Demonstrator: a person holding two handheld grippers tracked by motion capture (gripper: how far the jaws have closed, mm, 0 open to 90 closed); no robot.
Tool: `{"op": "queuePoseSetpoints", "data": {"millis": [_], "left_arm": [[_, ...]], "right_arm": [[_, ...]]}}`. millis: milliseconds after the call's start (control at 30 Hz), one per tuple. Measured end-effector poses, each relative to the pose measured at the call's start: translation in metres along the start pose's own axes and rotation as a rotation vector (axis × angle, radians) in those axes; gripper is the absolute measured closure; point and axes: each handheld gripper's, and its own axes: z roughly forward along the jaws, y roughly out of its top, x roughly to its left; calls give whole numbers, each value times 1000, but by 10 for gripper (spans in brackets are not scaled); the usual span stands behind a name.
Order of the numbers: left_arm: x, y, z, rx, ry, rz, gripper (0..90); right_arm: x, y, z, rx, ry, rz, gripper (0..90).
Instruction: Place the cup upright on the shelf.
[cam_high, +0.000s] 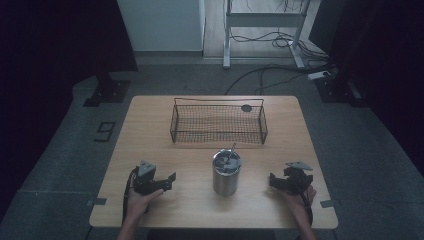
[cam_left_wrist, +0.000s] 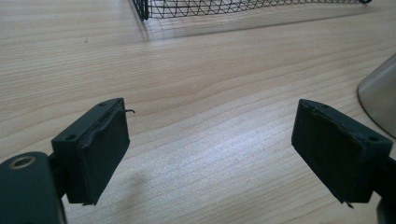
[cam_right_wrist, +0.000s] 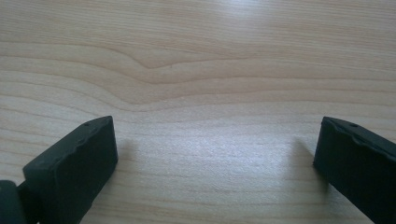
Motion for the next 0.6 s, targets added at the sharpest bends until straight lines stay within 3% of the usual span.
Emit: {"op": "queuePoseSetpoints", "data": {"millis": [233, 600], "left_arm": [[0, -2, 1, 8, -2, -1, 114], [-2, 2, -8, -24, -13, -9, 114]], "right_arm": [[-2, -1, -1, 0, -6, 6, 0], [-3, -2, -1, -1, -9, 9, 0]]}}
